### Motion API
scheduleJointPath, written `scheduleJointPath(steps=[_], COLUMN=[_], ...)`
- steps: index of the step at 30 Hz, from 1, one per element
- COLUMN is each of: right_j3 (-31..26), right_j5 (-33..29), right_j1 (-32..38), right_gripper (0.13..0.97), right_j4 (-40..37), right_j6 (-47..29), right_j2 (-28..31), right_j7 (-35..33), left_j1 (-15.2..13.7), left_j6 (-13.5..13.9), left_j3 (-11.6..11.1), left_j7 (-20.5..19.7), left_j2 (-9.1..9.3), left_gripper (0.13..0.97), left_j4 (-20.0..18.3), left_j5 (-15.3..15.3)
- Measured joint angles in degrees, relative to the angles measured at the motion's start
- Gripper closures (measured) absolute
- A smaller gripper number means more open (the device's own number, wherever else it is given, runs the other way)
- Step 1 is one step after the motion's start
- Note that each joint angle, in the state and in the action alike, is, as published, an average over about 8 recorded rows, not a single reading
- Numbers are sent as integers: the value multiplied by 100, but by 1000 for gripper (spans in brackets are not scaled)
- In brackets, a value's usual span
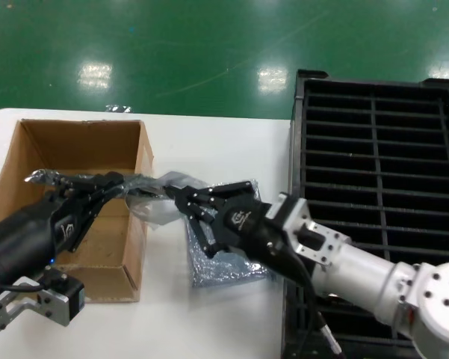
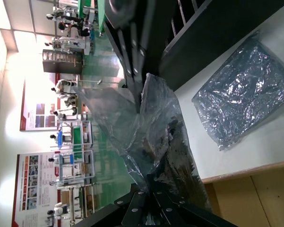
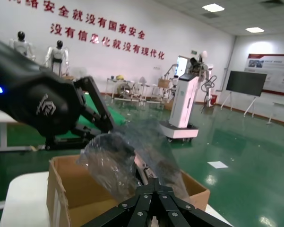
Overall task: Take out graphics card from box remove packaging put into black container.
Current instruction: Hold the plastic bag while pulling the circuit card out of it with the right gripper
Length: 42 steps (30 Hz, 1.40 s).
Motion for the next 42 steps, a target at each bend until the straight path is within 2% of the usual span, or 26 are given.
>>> scheduleJointPath(steps=[8, 16, 25, 33, 42], right_j3=[-130, -114, 5, 49, 22], right_j5=[-184, -214, -123, -77, -106], right_j1=[350, 447, 461, 529, 635], right_gripper=[961, 961, 920, 814, 784], right_j4=[-619, -808, -843, -1027, -1296], right_j6=[-37, -106, -195, -228, -190], right_j2=[-322, -414, -408, -521, -724], right_j7=[-341, -655, -886, -1003, -989], left_j1=[0, 0, 0, 0, 0], left_j6=[0, 0, 0, 0, 0], left_j3=[0, 0, 0, 0, 0], left_j7=[0, 0, 0, 0, 0], left_j2=[0, 0, 0, 0, 0], left_gripper=[958, 958, 958, 958, 958], left_j4=[0, 0, 0, 0, 0], left_j5=[0, 0, 0, 0, 0])
